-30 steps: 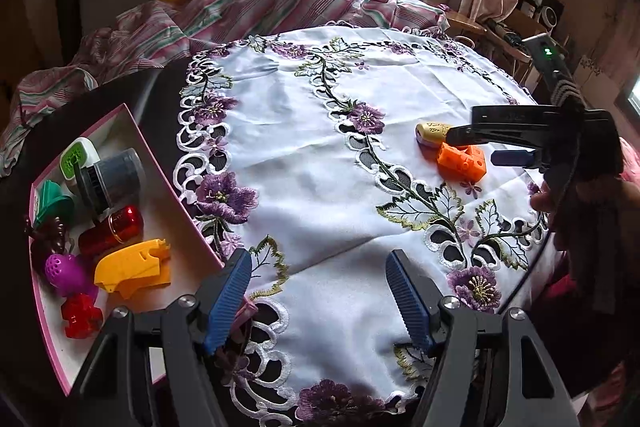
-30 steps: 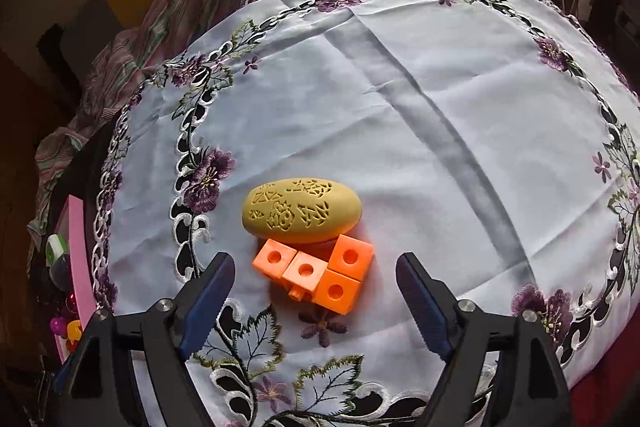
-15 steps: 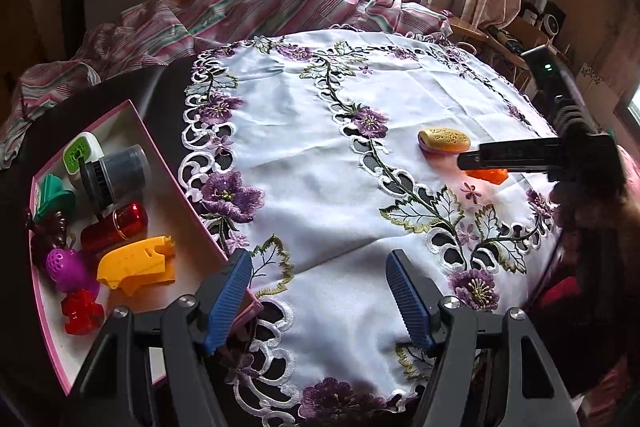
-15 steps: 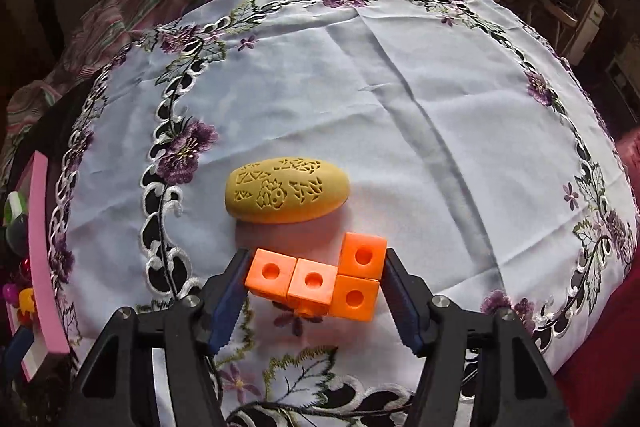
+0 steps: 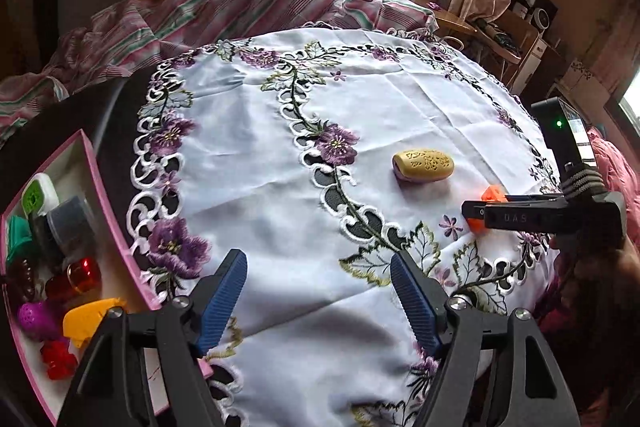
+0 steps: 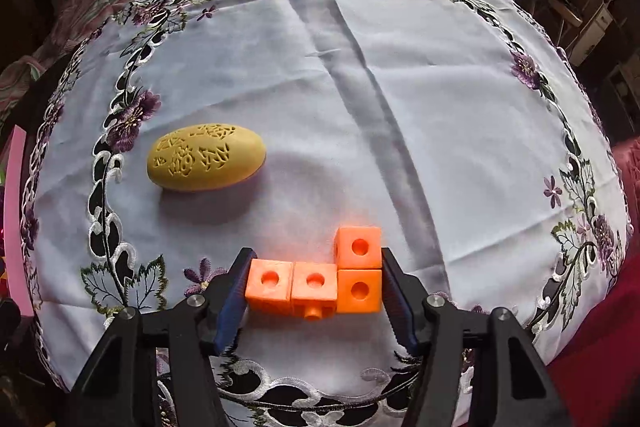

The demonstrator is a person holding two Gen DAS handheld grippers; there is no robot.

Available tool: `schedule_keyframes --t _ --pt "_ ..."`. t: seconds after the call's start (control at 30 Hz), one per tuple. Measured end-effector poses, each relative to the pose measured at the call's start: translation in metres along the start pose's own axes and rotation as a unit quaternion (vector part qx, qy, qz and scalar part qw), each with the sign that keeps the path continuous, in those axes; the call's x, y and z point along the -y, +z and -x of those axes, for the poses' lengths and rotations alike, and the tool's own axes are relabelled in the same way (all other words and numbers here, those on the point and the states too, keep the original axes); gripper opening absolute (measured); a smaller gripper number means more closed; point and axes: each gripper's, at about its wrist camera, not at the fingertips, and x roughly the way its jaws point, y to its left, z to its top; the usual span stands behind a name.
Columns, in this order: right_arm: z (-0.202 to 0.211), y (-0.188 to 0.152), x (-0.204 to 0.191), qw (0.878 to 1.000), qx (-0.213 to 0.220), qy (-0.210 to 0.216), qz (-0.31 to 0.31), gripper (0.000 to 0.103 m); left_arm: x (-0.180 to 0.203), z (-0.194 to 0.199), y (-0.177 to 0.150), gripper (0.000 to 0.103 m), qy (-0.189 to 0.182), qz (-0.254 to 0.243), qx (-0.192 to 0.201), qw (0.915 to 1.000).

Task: Organize rigid objects
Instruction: 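Grasp the yellow textured egg with the left tool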

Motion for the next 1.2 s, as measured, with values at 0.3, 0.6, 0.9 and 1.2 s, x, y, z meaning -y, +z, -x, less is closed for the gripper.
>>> schedule_keyframes --t 0.3,0.6,0.9,1.2 --pt "0.003 0.006 0.029 0.996 0.006 0.062 -0.070 0.061 0.041 -0.047 0.029 0.075 -0.041 -0.102 -0.031 0.9935" --pt "0.012 0.006 0.052 0.984 0.026 0.101 -0.144 0.063 0.077 -0.084 0.052 0.076 -0.055 -0.212 -0.041 0.9749" --pt "0.019 0.006 0.069 0.975 0.042 0.114 -0.184 0.065 0.111 -0.113 0.072 0.080 -0.077 -0.300 -0.050 0.9496" --pt "0.018 0.007 0.072 0.973 0.047 0.116 -0.192 0.065 0.125 -0.143 0.078 0.048 -0.091 -0.323 -0.075 0.9389"
